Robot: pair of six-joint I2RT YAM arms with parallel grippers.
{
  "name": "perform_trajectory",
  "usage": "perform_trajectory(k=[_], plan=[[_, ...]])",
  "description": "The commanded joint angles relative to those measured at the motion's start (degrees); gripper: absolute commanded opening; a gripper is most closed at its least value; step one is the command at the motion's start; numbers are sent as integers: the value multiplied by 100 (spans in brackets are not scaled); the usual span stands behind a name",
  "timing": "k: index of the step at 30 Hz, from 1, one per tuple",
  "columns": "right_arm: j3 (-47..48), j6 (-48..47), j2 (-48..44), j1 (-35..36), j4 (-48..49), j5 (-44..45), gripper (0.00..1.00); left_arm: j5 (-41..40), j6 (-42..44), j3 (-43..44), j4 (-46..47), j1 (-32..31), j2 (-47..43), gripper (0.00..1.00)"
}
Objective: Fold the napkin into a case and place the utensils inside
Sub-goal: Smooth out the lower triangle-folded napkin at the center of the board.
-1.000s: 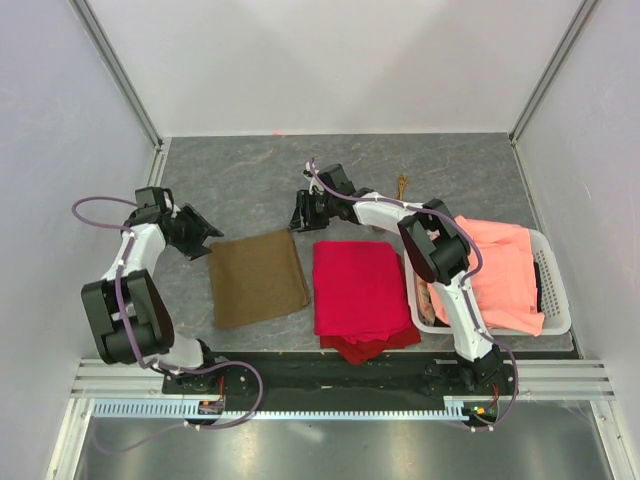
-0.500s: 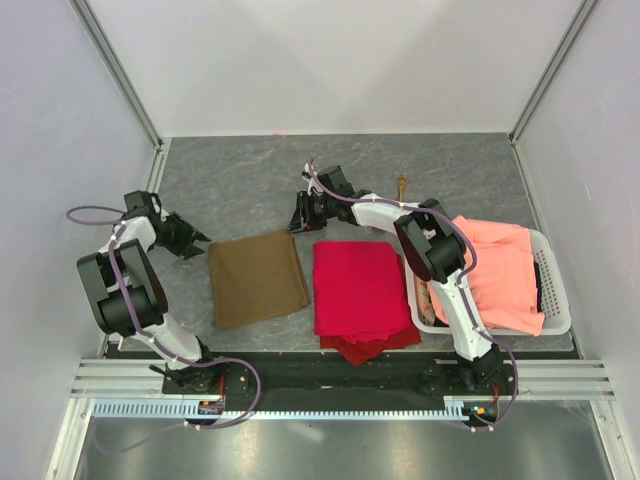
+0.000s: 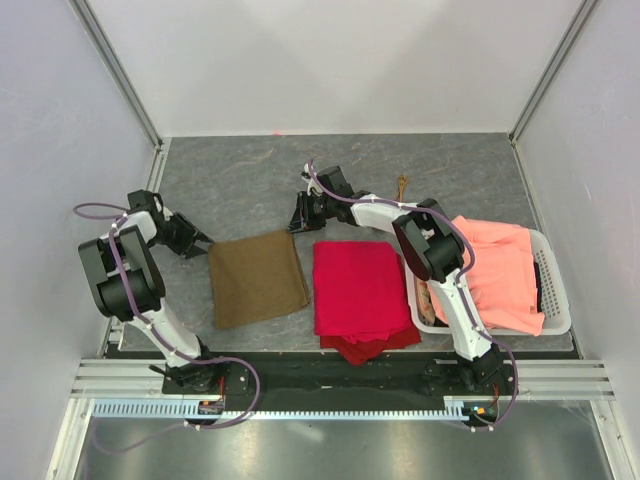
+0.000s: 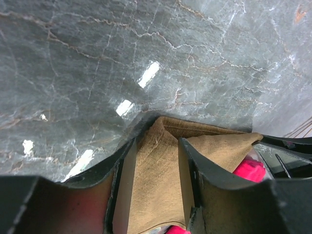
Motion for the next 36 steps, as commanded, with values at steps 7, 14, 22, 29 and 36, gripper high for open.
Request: perform_trajectory(k=[7, 14, 22, 29, 36], plan=[[137, 87, 111, 7, 184, 131, 19, 61, 129, 288, 82, 15, 255, 27], [-21, 166, -39, -64, 193, 737, 0, -405, 181, 517, -111, 24, 334, 6], [-40, 131, -162, -55, 387, 677, 12, -704, 234, 604, -251, 50, 124, 27], [312, -449, -547, 59, -841, 1221, 45, -1074, 190, 377, -366, -72, -922, 37], [-213, -880, -1330, 375, -1310, 1723, 47, -152, -319, -449, 90, -222, -1275, 12]])
